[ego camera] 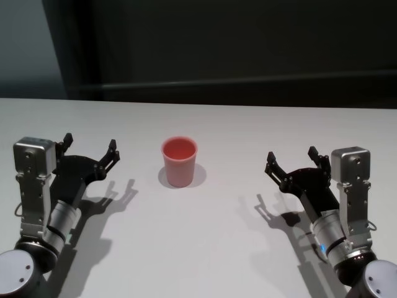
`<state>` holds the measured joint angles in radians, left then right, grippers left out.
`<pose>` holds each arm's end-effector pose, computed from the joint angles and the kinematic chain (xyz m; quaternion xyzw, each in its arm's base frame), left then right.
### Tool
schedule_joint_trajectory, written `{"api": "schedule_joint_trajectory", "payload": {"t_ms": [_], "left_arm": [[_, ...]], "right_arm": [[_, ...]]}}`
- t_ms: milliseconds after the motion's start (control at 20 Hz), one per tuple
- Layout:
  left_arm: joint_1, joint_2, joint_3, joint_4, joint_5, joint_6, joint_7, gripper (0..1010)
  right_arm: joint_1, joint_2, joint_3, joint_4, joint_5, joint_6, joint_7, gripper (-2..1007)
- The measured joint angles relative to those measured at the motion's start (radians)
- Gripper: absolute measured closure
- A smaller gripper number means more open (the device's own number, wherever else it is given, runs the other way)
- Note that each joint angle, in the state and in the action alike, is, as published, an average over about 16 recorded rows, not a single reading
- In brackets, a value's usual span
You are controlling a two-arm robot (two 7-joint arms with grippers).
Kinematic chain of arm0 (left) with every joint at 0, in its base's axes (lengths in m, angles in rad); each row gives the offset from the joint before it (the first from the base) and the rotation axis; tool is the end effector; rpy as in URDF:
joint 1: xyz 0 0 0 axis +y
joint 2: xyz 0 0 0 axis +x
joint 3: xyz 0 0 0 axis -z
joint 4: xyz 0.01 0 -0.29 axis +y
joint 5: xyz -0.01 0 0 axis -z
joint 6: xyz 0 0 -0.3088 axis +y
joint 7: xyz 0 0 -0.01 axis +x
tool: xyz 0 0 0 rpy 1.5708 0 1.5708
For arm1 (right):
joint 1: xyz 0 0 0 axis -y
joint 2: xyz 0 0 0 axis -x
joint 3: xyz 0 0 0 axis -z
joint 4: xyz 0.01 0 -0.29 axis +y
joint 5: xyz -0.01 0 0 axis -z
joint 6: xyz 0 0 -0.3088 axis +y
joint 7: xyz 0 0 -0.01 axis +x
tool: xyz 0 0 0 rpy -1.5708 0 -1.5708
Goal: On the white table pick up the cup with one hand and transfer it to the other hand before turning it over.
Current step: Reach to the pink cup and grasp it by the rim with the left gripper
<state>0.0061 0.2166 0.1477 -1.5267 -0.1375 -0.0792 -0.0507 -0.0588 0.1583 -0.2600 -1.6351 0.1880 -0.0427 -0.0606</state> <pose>0.3226 0.0203 -0.3183 0.0264 -0.0275 0.6357 0.7710 0.3002 0.0394 -0.3071 0.0184 0.0179 -0.6311 0.7753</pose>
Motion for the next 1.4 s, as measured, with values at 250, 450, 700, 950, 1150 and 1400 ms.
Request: {"api": "schedule_joint_trajectory", "payload": {"t_ms": [250, 450, 700, 950, 1150, 1400], "left_arm": [[0.000, 0.000, 0.000, 0.000, 0.000, 0.000, 0.000, 9], [0.000, 0.000, 0.000, 0.000, 0.000, 0.000, 0.000, 9], [0.000, 0.000, 0.000, 0.000, 0.000, 0.000, 0.000, 9], [0.000, 0.000, 0.000, 0.000, 0.000, 0.000, 0.000, 9], [0.000, 0.000, 0.000, 0.000, 0.000, 0.000, 0.000, 9], [0.000, 0.000, 0.000, 0.000, 0.000, 0.000, 0.000, 9]], "right_arm": [[0.000, 0.000, 0.000, 0.000, 0.000, 0.000, 0.000, 3], [0.000, 0.000, 0.000, 0.000, 0.000, 0.000, 0.000, 3], [0.000, 0.000, 0.000, 0.000, 0.000, 0.000, 0.000, 3], [0.000, 0.000, 0.000, 0.000, 0.000, 0.000, 0.000, 3], [0.000, 0.000, 0.000, 0.000, 0.000, 0.000, 0.000, 3], [0.000, 0.000, 0.000, 0.000, 0.000, 0.000, 0.000, 3]]}}
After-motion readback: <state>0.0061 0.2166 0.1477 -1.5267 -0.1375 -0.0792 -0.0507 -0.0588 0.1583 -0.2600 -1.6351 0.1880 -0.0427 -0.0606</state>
